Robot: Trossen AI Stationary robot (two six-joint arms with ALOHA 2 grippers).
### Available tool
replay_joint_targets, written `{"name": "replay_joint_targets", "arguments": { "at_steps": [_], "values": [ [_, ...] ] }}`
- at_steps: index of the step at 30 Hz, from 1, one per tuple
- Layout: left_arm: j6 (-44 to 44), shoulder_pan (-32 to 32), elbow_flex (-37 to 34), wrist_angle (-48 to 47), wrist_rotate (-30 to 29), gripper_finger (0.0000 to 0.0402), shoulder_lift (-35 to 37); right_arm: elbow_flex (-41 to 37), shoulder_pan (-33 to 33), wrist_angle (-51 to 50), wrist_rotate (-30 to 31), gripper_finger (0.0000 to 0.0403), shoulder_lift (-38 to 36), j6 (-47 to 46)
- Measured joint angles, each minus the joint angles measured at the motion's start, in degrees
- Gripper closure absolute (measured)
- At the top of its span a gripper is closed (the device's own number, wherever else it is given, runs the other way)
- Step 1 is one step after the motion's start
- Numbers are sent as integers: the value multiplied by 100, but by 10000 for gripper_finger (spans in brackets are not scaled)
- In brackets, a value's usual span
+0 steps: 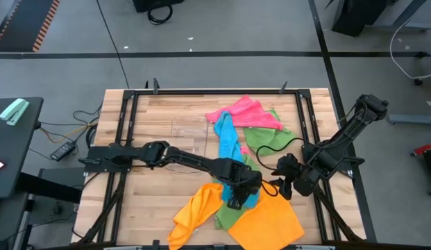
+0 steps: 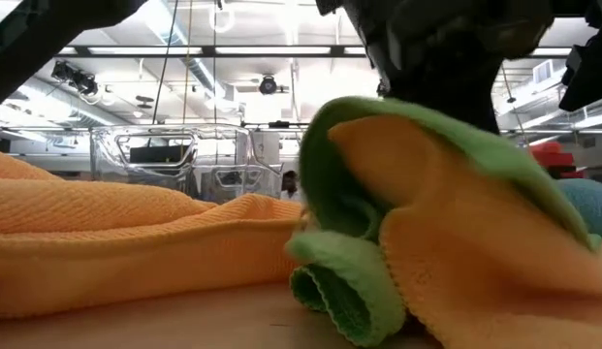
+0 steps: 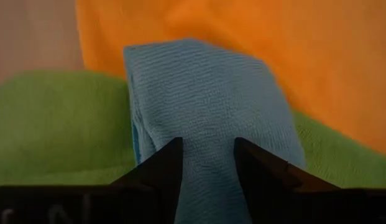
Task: Fold microfiber towels
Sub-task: Fold the left blue towel, then put the left blue towel into the transparent bin
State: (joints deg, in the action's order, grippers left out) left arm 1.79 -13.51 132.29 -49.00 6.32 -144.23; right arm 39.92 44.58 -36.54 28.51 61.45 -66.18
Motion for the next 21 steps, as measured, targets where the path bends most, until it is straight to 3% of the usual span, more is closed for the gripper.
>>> {"name": "replay_joint_targets", "arguments": {
  "at_steps": [9,15,21],
  "values": [
    [-477,-43,9,71,127,255,399,2,149,-61,57,207,0,-71],
    [-1030,-310,13,-47,-375,224,492,0,147,-113,274,207,0,-47],
    [-817,-728,11,-154,-809,181,485,1,147,-109,319,207,0,72]
  ]
}}
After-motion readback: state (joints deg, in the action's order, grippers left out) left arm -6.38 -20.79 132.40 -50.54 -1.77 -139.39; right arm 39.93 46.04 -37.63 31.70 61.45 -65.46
